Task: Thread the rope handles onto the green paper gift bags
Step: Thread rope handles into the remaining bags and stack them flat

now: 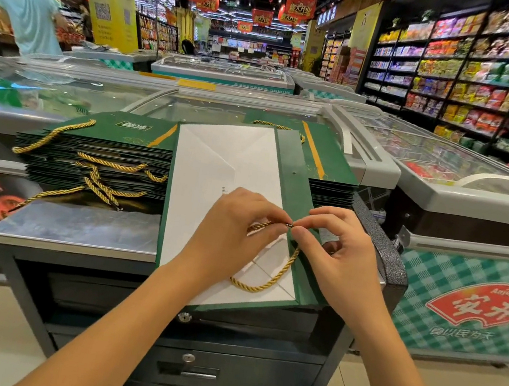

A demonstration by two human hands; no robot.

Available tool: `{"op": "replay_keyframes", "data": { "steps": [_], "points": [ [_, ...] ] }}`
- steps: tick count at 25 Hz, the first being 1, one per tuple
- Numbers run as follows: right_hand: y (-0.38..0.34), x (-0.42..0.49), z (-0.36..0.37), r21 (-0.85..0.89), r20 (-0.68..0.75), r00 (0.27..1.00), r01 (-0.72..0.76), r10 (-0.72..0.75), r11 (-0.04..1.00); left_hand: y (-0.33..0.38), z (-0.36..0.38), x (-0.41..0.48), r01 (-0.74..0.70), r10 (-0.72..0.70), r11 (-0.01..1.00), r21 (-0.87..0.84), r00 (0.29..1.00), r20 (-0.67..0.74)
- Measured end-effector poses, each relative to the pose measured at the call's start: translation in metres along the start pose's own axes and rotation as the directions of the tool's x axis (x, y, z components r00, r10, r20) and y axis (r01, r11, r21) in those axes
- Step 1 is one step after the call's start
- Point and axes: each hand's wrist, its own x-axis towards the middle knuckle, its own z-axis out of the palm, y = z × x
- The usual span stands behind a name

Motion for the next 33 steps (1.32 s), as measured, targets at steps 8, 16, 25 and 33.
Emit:
{"op": "replay_keyframes", "data": {
  "steps": [8,16,25,33],
  "points": [
    [-0.007,0.014,-0.009,0.198,-0.003,0.963,-0.264,0.27,0.944,0.013,-0.001,-0.03,0.08,-0.081,0.987,-0.138,0.997,-0.002],
    [-0.016,0.036,-0.007,0.32,0.104,0.93,-0.367,0.353,0.873,0.02,-0.005,-0.042,0.179,-0.179,0.963,-0.202,0.984,0.015],
    [-0.001,0.038,0.003,0.321,0.109,0.946,-0.325,0.306,0.89,0.016,-0.009,-0.014,0.203,-0.213,0.969,-0.143,0.975,-0.057],
    [-0.002,0.034,0.001,0.32,0.133,0.961,-0.274,0.244,0.907,-0.003,0.012,0.03,0.054,-0.041,0.992,0.111,0.992,-0.119]
  ]
}}
